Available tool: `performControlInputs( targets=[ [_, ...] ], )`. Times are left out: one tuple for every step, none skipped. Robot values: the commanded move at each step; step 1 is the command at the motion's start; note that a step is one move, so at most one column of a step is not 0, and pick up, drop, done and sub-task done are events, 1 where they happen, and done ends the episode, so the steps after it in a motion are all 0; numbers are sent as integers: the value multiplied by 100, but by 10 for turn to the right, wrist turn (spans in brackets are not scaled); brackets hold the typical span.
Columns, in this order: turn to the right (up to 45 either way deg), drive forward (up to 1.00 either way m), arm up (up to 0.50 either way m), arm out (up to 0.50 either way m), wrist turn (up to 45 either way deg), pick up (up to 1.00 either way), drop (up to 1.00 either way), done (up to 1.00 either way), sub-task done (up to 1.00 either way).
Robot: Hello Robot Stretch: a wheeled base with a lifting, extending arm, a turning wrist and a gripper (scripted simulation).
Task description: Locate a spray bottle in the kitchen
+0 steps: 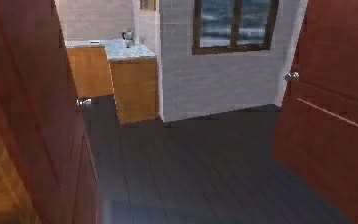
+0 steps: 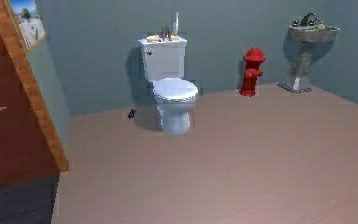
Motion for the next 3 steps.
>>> performControlInputs(
  targets=[
    [0, 100, 0, 0, 0, 0, 0, 0, 0],
    [-60, 0, 0, 0, 0, 0, 0, 0, 0],
    [0, 25, 0, 0, 0, 0, 0, 0, 0]
  ],
)
